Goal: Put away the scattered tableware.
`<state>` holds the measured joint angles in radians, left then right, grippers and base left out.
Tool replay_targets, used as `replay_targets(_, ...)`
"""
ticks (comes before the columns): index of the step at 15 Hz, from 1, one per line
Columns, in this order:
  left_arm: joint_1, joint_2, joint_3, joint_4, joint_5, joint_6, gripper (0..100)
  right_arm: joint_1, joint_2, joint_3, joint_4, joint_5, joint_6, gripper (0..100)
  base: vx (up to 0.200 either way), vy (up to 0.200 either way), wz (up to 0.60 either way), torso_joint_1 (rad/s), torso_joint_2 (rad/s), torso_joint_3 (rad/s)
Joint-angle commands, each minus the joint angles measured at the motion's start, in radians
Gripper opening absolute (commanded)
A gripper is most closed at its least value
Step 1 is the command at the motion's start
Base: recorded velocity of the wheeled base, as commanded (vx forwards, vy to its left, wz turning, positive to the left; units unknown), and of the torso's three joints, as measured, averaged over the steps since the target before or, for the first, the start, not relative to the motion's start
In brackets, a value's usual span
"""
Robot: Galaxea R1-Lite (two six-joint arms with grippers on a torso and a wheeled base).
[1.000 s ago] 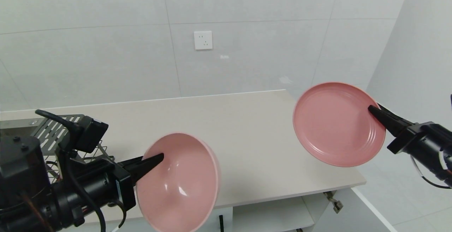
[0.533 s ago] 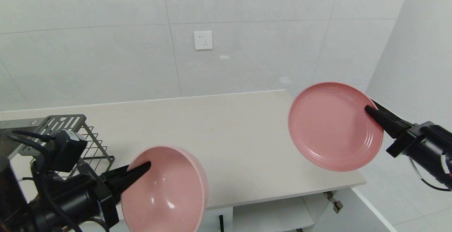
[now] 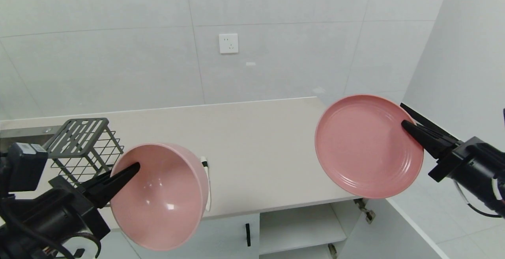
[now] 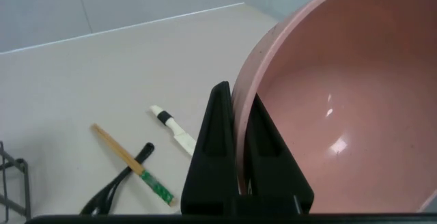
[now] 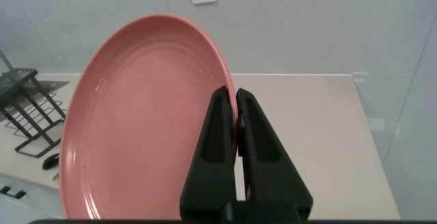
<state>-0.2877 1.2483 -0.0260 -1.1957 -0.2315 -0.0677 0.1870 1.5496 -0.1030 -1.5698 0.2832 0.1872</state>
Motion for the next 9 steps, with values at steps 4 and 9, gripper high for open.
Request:
replay_targets(4, -0.015, -0.001, 0.009, 0.002, 0.001, 0.000, 0, -0.003, 0.018, 0.016, -0.001, 0.001, -0.040, 0, -0.100, 0.000, 0.00, -0.001, 0.00, 0.000)
replay_targets(9, -0.015, -0.006, 0.024, -0.010, 0.000, 0.002, 0, -0.001, 0.023, 0.032, -0.001, 0.002, -0.051, 0, -0.160, 0.000, 0.00, 0.015, 0.01, -0.001)
